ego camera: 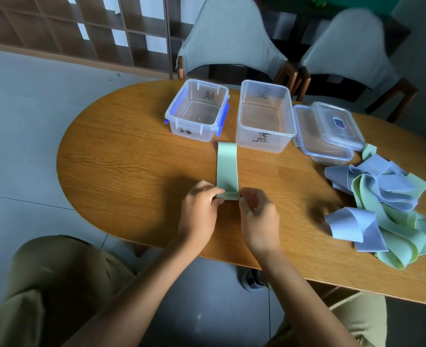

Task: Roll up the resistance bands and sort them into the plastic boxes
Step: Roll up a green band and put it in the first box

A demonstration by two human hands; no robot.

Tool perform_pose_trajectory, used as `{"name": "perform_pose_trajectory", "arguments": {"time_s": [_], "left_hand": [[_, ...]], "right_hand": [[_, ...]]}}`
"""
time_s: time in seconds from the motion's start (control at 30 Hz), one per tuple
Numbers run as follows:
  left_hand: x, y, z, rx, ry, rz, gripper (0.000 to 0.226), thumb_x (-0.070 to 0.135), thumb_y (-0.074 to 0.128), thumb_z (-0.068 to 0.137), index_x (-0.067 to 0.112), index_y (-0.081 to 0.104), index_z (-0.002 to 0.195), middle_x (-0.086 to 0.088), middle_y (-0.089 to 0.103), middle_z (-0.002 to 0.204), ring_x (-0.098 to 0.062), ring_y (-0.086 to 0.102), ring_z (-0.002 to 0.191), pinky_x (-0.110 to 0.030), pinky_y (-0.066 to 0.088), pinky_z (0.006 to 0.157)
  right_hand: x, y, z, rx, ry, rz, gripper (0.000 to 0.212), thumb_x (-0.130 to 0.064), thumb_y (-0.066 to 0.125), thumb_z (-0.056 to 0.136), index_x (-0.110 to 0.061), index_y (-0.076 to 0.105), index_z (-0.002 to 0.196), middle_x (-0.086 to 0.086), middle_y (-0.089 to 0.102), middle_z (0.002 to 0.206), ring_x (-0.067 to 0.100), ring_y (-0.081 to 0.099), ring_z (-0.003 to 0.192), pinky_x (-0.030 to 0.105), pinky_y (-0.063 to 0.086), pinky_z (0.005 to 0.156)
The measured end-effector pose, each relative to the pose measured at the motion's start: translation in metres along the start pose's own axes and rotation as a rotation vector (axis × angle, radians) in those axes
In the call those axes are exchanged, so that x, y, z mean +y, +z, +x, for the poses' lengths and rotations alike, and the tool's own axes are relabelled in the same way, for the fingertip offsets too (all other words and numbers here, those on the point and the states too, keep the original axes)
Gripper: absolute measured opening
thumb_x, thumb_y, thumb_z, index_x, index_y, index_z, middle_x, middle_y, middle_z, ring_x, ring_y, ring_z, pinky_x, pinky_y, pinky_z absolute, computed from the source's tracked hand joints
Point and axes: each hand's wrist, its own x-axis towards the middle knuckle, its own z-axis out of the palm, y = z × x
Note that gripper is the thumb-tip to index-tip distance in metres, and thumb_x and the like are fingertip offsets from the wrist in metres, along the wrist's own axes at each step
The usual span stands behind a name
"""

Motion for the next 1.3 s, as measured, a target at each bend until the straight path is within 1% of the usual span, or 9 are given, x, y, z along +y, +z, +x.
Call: {"name": "perform_pose_trajectory", "arguments": {"time_s": [0.2,0.3,0.4,0.6,0.73,0.9,0.97,1.13,1.3], "left_hand": [[0.007,0.001,-0.006,0.047,-0.106,-0.067,0.031,0.000,0.081,0.075,0.016,0.078,0.101,0.005,0.073,0.096,-0.011,0.069,0.083,-0.029,0.057,0.080],[0.014,-0.002,-0.010,0.064,-0.317,-0.314,0.042,0.004,0.081,0.076,0.021,0.071,0.113,0.013,0.073,0.100,0.003,0.070,0.086,-0.021,0.057,0.081],[0.017,-0.010,-0.015,0.076,-0.452,-0.467,0.051,0.002,0.078,0.077,0.020,0.063,0.122,0.009,0.073,0.102,0.005,0.069,0.089,-0.011,0.053,0.079],[0.022,-0.012,-0.029,0.071,-0.459,-0.540,0.060,-0.010,0.063,0.082,0.020,0.055,0.133,0.005,0.073,0.108,0.000,0.070,0.099,-0.017,0.053,0.089],[0.024,-0.012,-0.033,0.067,-0.450,-0.542,0.063,-0.013,0.059,0.082,0.020,0.052,0.135,0.005,0.072,0.113,-0.001,0.067,0.107,-0.020,0.053,0.094],[0.028,-0.017,-0.042,0.067,-0.463,-0.540,0.060,-0.013,0.059,0.083,0.018,0.054,0.134,0.002,0.072,0.115,0.000,0.067,0.107,-0.013,0.051,0.091],[0.029,-0.021,-0.049,0.055,-0.473,-0.562,0.059,-0.014,0.058,0.084,0.018,0.053,0.134,0.002,0.072,0.115,0.001,0.066,0.107,-0.014,0.051,0.092],[0.028,-0.024,-0.063,0.020,-0.458,-0.569,0.059,-0.015,0.053,0.086,0.019,0.053,0.135,0.005,0.070,0.123,0.001,0.064,0.113,-0.019,0.050,0.098],[0.015,-0.025,-0.067,-0.052,-0.200,-0.264,0.061,-0.015,0.051,0.085,0.018,0.058,0.136,0.007,0.066,0.131,-0.004,0.062,0.120,-0.024,0.049,0.103]], "right_hand": [[-0.004,0.006,-0.010,-0.028,0.025,0.044,0.031,-0.005,0.056,0.096,-0.014,0.063,0.125,-0.008,0.068,0.112,0.010,0.065,0.110,0.022,0.049,0.097],[-0.006,0.006,-0.015,-0.029,0.015,0.061,0.034,-0.003,0.057,0.094,-0.014,0.061,0.127,-0.008,0.068,0.115,0.007,0.064,0.109,0.015,0.049,0.093],[-0.005,0.006,-0.019,-0.017,0.013,0.065,0.036,-0.002,0.058,0.093,-0.014,0.061,0.126,-0.005,0.069,0.120,0.004,0.065,0.106,0.007,0.047,0.087],[-0.007,0.005,-0.027,-0.037,-0.006,0.037,0.038,0.000,0.057,0.091,-0.016,0.061,0.125,-0.007,0.070,0.119,0.001,0.065,0.102,0.003,0.046,0.084],[-0.006,0.001,-0.033,-0.072,-0.048,-0.015,0.035,0.000,0.059,0.090,-0.020,0.063,0.119,-0.023,0.065,0.104,-0.009,0.063,0.092,0.014,0.051,0.089],[0.002,-0.005,-0.044,-0.102,-0.104,-0.026,0.040,0.002,0.059,0.091,-0.021,0.065,0.122,-0.039,0.056,0.101,-0.025,0.056,0.094,0.001,0.042,0.085],[0.007,-0.005,-0.053,-0.093,-0.136,-0.021,0.043,0.003,0.059,0.091,-0.021,0.066,0.125,-0.040,0.056,0.111,-0.023,0.056,0.102,0.005,0.044,0.091],[0.017,-0.003,-0.063,-0.060,-0.237,-0.098,0.046,0.005,0.058,0.091,-0.018,0.064,0.131,-0.015,0.055,0.138,-0.010,0.048,0.125,0.009,0.037,0.105],[0.029,0.004,-0.061,-0.035,-0.422,-0.335,0.046,0.005,0.057,0.093,-0.006,0.059,0.137,0.009,0.056,0.144,0.026,0.057,0.126,0.031,0.047,0.105]]}}
